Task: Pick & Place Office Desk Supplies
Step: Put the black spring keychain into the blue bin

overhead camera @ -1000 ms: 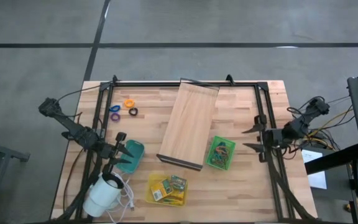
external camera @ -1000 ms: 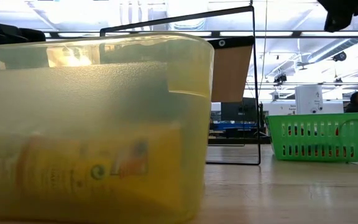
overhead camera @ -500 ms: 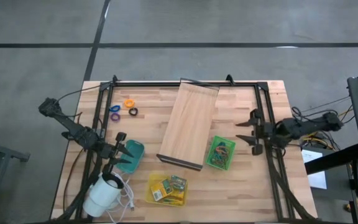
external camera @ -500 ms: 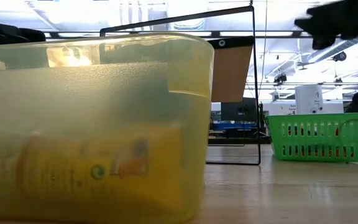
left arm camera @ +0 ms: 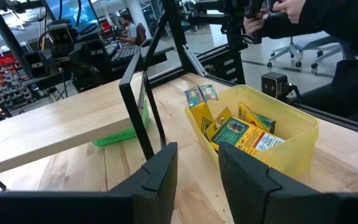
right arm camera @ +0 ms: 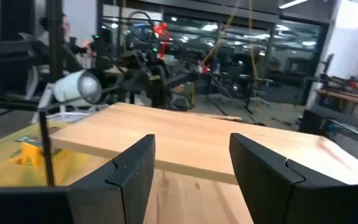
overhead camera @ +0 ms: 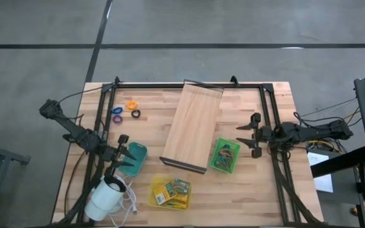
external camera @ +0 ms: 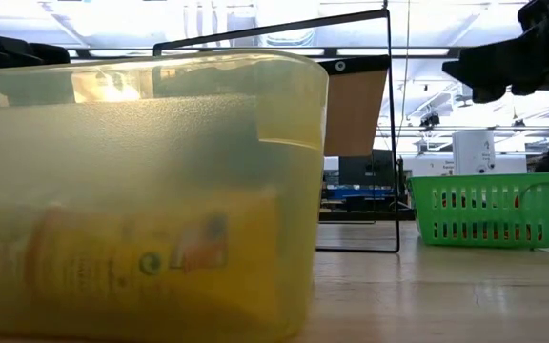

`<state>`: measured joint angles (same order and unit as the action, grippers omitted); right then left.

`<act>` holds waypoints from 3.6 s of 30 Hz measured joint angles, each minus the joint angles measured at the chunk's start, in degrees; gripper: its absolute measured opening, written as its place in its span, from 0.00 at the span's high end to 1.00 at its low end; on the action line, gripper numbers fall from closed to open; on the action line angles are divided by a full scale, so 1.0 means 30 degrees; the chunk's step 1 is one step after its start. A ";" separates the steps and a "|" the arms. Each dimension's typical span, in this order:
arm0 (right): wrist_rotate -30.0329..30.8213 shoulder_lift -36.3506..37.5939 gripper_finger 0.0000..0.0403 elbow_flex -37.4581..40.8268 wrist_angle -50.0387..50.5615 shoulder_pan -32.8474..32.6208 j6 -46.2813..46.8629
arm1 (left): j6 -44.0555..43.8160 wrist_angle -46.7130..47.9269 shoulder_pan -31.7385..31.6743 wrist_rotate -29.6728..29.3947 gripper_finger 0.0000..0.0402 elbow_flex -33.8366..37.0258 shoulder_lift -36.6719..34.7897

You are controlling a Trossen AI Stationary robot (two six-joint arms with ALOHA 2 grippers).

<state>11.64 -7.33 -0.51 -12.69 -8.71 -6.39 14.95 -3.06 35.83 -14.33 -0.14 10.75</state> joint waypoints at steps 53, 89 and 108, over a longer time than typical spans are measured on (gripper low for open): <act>0.0626 0.0008 0.49 -0.0007 0.0146 0.0000 -0.0867 | -0.4514 -0.5317 -0.0035 -0.5616 0.70 -0.0717 0.0227; 0.0633 0.0008 0.49 -0.0015 0.0146 0.0001 -0.0867 | -1.6367 1.8457 -1.7699 0.3377 0.70 -1.4639 1.1689; 0.0640 0.0008 0.49 -0.0015 0.0146 0.0007 -0.0867 | -1.1471 1.5131 -2.5390 0.7650 0.70 -1.5016 2.2128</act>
<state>13.56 -7.31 -0.56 -12.25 -8.69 -8.99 -19.46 42.33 -40.34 8.62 -45.19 77.14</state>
